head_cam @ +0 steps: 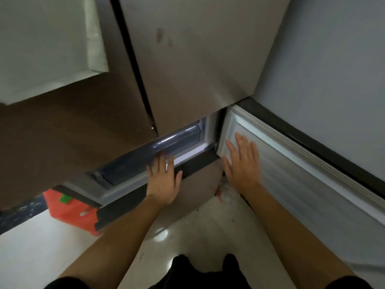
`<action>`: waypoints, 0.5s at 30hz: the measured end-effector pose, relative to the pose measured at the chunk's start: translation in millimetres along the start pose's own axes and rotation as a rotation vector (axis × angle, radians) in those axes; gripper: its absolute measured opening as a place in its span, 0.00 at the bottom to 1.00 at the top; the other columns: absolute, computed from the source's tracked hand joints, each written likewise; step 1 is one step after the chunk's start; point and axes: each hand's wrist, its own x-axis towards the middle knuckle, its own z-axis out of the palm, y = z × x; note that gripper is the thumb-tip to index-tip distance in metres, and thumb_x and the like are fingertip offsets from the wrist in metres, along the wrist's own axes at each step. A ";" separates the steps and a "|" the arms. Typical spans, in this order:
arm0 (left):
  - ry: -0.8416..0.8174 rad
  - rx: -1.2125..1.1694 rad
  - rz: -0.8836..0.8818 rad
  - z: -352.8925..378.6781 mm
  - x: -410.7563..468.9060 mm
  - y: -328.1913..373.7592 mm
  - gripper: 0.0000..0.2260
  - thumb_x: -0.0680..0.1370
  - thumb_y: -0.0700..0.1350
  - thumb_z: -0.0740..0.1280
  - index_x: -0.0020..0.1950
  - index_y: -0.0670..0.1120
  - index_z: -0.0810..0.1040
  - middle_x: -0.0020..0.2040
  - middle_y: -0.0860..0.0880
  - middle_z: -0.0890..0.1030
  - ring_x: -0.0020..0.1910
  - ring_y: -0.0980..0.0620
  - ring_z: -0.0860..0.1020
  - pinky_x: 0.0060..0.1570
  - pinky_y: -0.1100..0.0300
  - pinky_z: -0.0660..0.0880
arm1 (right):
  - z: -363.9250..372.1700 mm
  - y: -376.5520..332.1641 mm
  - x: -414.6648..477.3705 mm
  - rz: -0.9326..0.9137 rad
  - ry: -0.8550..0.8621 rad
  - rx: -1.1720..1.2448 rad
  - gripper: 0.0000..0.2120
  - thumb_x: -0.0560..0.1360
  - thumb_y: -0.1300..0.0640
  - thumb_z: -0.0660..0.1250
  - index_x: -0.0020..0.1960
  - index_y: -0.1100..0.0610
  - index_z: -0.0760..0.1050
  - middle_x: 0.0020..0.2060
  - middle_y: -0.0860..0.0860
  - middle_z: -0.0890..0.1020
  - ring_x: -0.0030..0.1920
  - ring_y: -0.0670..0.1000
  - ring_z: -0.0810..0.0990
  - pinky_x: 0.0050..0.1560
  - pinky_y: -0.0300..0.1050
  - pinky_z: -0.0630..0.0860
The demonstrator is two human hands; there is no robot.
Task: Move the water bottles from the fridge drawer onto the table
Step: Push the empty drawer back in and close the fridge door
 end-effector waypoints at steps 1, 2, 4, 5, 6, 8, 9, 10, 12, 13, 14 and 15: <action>0.032 -0.047 0.060 -0.4 7.4 21.6 0.30 0.83 0.60 0.47 0.80 0.44 0.54 0.80 0.38 0.54 0.79 0.38 0.53 0.75 0.36 0.54 | -16.3 13.5 -6.9 0.013 0.061 -0.024 0.23 0.82 0.49 0.59 0.74 0.59 0.69 0.75 0.62 0.67 0.76 0.61 0.64 0.74 0.62 0.62; 0.069 -0.097 0.121 -3.0 13.6 45.6 0.30 0.83 0.60 0.48 0.80 0.43 0.55 0.80 0.37 0.54 0.79 0.38 0.52 0.74 0.36 0.55 | -33.5 27.3 -14.0 0.036 0.121 -0.056 0.22 0.82 0.50 0.60 0.73 0.59 0.70 0.75 0.62 0.67 0.76 0.61 0.64 0.74 0.62 0.62; 0.123 -0.202 0.242 -9.9 21.6 97.5 0.31 0.82 0.60 0.49 0.79 0.42 0.56 0.80 0.37 0.53 0.79 0.38 0.51 0.74 0.35 0.55 | -69.1 56.5 -29.9 0.133 0.211 -0.140 0.22 0.82 0.50 0.61 0.72 0.59 0.71 0.74 0.61 0.68 0.76 0.61 0.64 0.73 0.64 0.60; 0.150 -0.244 0.302 -14.5 23.6 123.7 0.31 0.82 0.60 0.50 0.79 0.42 0.56 0.80 0.37 0.53 0.79 0.38 0.50 0.74 0.35 0.54 | -85.8 72.2 -39.4 0.204 0.238 -0.180 0.21 0.82 0.50 0.61 0.72 0.58 0.72 0.74 0.61 0.68 0.76 0.61 0.64 0.74 0.64 0.59; 0.179 -0.270 0.359 -19.5 24.9 149.4 0.31 0.82 0.59 0.51 0.80 0.41 0.56 0.80 0.37 0.52 0.79 0.39 0.49 0.74 0.35 0.54 | -102.3 88.3 -49.3 0.285 0.254 -0.221 0.22 0.82 0.49 0.60 0.72 0.58 0.71 0.74 0.61 0.68 0.76 0.61 0.63 0.75 0.64 0.57; 0.230 -0.307 0.462 -30.1 24.5 198.4 0.30 0.83 0.59 0.51 0.80 0.42 0.56 0.80 0.37 0.51 0.80 0.39 0.47 0.74 0.35 0.54 | -134.4 120.5 -72.2 0.470 0.224 -0.294 0.24 0.83 0.46 0.57 0.74 0.57 0.68 0.75 0.61 0.66 0.77 0.61 0.60 0.77 0.62 0.52; 0.248 -0.331 0.511 -34.9 22.8 221.1 0.30 0.83 0.58 0.52 0.80 0.43 0.56 0.80 0.38 0.51 0.80 0.40 0.47 0.74 0.36 0.53 | -149.2 136.5 -86.0 0.585 0.175 -0.316 0.26 0.83 0.43 0.53 0.75 0.56 0.66 0.76 0.60 0.64 0.78 0.61 0.57 0.78 0.61 0.48; 0.257 -0.355 0.560 -39.3 19.6 242.5 0.29 0.83 0.58 0.52 0.80 0.44 0.55 0.81 0.39 0.50 0.80 0.40 0.46 0.75 0.36 0.52 | -162.6 151.9 -101.0 0.715 0.119 -0.327 0.29 0.82 0.41 0.49 0.77 0.56 0.64 0.77 0.60 0.63 0.79 0.60 0.54 0.78 0.61 0.45; 0.255 -0.365 0.641 -44.5 8.5 280.8 0.28 0.83 0.58 0.52 0.81 0.47 0.53 0.81 0.41 0.49 0.80 0.41 0.45 0.75 0.36 0.50 | -184.6 178.1 -130.3 0.943 -0.011 -0.335 0.33 0.81 0.38 0.43 0.78 0.54 0.63 0.77 0.58 0.64 0.79 0.60 0.53 0.78 0.62 0.43; 0.248 -0.356 0.656 -44.2 2.5 295.3 0.28 0.83 0.58 0.51 0.81 0.49 0.53 0.81 0.42 0.49 0.80 0.40 0.44 0.75 0.36 0.48 | -191.4 187.3 -141.4 0.993 -0.067 -0.330 0.34 0.80 0.37 0.41 0.76 0.54 0.66 0.75 0.58 0.68 0.78 0.60 0.57 0.78 0.63 0.46; 0.238 -0.347 0.645 -43.5 -2.6 305.6 0.27 0.83 0.58 0.51 0.81 0.50 0.53 0.81 0.43 0.48 0.80 0.40 0.42 0.75 0.36 0.47 | -194.9 193.6 -148.9 0.993 -0.098 -0.317 0.34 0.79 0.38 0.41 0.74 0.54 0.69 0.72 0.57 0.73 0.76 0.60 0.63 0.77 0.63 0.50; 0.230 -0.339 0.614 -42.9 -5.8 312.4 0.27 0.83 0.58 0.50 0.80 0.51 0.54 0.81 0.43 0.49 0.80 0.39 0.42 0.75 0.36 0.47 | -196.3 197.6 -153.2 0.959 -0.110 -0.307 0.32 0.79 0.40 0.42 0.73 0.53 0.71 0.69 0.56 0.76 0.74 0.60 0.67 0.76 0.63 0.53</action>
